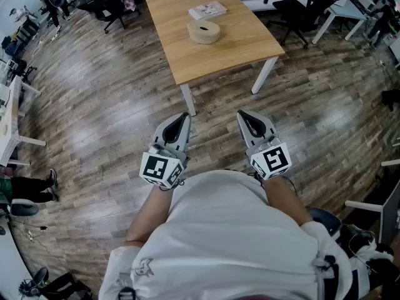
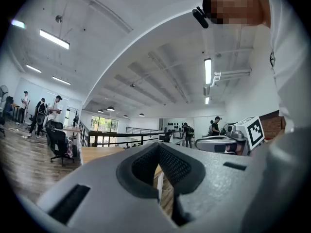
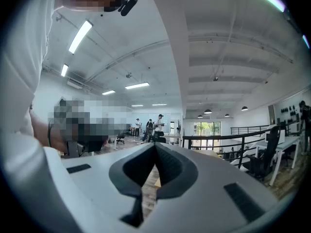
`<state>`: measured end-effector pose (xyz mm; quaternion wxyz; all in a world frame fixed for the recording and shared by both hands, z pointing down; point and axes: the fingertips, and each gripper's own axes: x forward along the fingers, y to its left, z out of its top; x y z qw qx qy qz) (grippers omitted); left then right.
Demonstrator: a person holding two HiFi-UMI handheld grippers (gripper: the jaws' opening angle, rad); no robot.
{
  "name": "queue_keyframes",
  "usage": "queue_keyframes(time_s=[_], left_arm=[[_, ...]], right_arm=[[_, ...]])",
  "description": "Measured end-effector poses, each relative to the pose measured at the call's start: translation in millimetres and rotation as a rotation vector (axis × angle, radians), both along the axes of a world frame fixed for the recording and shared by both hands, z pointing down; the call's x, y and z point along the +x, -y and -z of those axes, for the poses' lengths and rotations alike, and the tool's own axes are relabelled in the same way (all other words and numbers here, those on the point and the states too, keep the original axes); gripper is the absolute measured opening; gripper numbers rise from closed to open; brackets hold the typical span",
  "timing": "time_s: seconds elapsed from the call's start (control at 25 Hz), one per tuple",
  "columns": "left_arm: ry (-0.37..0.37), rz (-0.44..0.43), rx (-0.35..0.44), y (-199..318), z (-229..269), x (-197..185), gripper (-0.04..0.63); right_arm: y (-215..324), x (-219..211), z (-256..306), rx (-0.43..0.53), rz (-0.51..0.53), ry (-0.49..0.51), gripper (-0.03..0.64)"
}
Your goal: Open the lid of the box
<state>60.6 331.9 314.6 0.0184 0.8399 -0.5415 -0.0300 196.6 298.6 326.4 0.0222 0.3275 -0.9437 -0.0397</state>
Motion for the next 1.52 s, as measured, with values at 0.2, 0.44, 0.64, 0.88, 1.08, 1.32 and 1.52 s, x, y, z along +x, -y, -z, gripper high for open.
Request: queue_keyframes(time_s=[0.2, 0.44, 0.64, 0.88, 1.08, 1.32, 1.52], left_arm=[[0.010, 0.015, 0.002, 11.7, -0.7, 12.2, 0.005], [0.017, 0.024, 0.001, 23.0, -2.1, 26.2, 0.005], [0.021, 0.005, 0.006, 27.7, -2.4, 39.5, 0.005], [0.038, -0.002, -0.002, 38.9, -6.2, 46.6, 0.006], [0.049, -0.011, -0.010, 51.9, -9.2, 53.4, 0.102], [0.030, -0.018, -0.038, 65.9, -18.7, 41.6, 0.215], [0.022, -0.036, -0.046, 88.8, -26.3, 10.9, 0.225]], right_arm=[[13.1, 18.8, -1.0, 0.004, 0.008, -0.001, 0.005], [21.2, 33.0, -2.2, 0.004, 0.015, 0.003, 0.005], [27.2, 43.3, -7.9, -0.017, 0.015, 0.008, 0.005], [33.8, 46.7, -9.0, -0.012, 0.020, 0.016, 0.006], [46.2, 49.1, -14.4, -0.030, 0.017, 0.011, 0.114], [63.3, 37.3, -25.1, -0.063, 0.009, 0.004, 0.178], [86.1, 3.4, -31.1, -0.075, 0.013, -0.008, 0.179]])
